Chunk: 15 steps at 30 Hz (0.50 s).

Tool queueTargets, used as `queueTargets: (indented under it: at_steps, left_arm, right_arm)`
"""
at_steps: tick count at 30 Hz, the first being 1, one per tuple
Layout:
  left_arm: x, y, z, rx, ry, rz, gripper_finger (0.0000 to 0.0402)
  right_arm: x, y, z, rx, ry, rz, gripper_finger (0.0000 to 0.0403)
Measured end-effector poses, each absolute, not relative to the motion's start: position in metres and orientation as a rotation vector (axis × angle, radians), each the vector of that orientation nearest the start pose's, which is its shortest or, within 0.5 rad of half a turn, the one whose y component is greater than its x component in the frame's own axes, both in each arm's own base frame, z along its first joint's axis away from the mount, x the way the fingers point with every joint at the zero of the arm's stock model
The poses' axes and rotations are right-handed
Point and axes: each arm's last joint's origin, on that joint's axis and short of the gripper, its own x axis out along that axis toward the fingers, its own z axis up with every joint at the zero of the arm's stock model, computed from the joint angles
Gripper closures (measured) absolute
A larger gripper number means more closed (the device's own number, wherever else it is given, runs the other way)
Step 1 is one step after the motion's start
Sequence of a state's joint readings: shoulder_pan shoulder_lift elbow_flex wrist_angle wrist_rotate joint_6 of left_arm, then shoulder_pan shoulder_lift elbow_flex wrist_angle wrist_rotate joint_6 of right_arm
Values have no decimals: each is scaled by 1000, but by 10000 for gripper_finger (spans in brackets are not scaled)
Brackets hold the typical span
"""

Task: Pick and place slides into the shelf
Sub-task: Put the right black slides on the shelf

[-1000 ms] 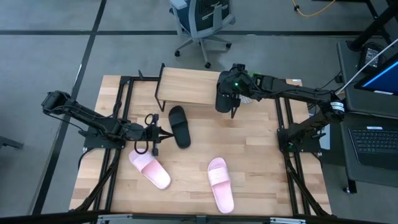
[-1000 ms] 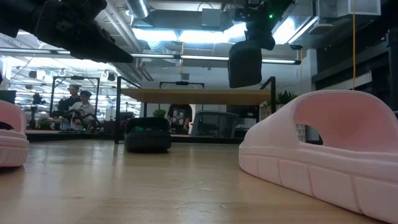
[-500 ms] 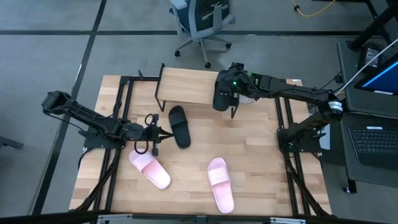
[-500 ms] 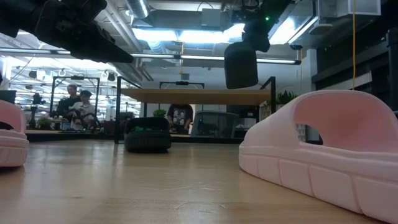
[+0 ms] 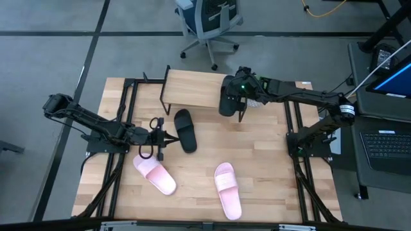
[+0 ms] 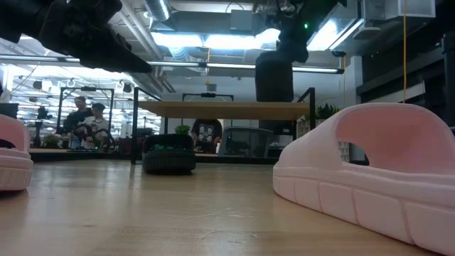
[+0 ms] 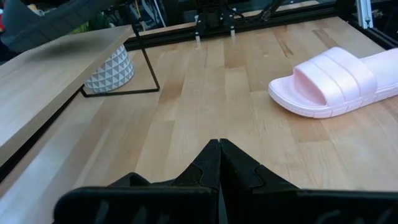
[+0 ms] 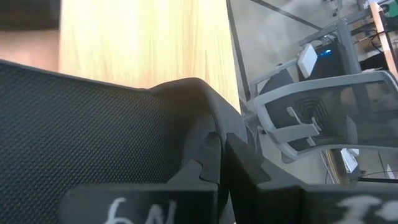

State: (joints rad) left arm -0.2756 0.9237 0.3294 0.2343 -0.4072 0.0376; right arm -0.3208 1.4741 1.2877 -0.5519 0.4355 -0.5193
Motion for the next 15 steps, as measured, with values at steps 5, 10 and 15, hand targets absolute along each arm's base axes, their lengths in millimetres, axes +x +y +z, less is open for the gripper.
queueTargets:
  at_steps: [5,10,15]
  left_arm:
    - [182,-39,193,157,344,124,401]
    - [182,-39,193,156,343,124,401]
    - [182,-39,193,157,343,124,401]
  right_arm:
    - [291,-119,300,-578,859,-540,391]
    - [286,-125,298,-611,864,-549,391]
    - [282,-129,296,-631,904,-539,391]
